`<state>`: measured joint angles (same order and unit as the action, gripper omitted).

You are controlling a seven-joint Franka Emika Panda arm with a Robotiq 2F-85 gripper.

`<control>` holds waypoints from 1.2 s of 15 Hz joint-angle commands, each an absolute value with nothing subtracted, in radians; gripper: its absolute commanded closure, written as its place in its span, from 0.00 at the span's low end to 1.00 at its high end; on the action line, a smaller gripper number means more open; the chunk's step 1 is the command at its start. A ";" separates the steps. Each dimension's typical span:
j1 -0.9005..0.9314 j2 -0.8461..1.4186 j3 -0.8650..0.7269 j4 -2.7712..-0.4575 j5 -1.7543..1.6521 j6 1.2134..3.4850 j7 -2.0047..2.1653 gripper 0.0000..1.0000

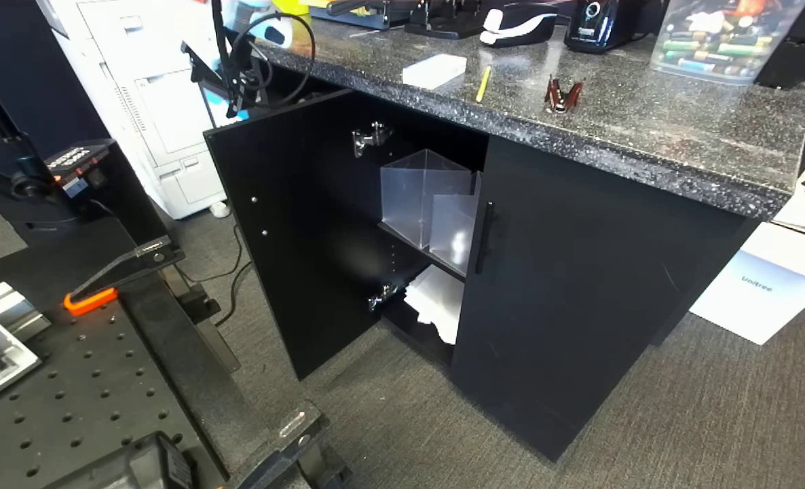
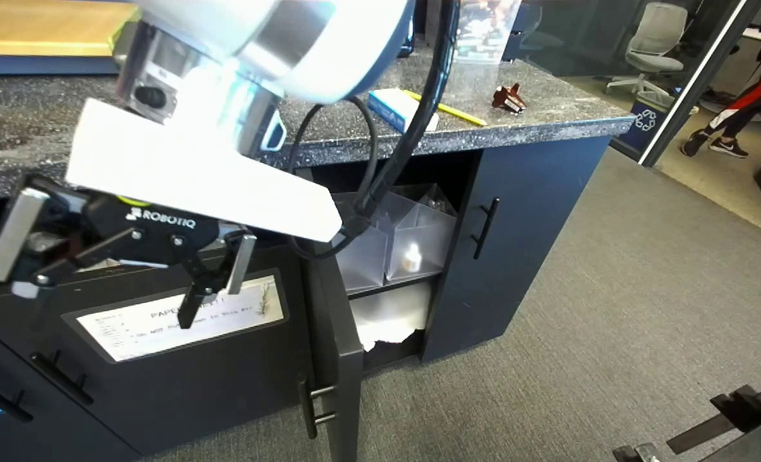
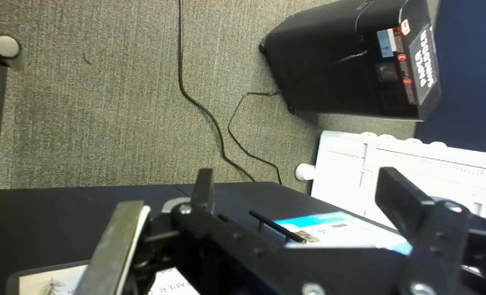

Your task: Close the left cabinet door

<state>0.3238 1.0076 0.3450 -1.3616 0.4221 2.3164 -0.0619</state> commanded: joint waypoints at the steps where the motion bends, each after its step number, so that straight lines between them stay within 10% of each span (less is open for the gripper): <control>1: 0.315 0.997 0.329 -1.475 0.399 2.425 -0.050 0.00; 18: 0.440 0.856 -0.054 -1.802 -0.041 2.607 0.294 0.00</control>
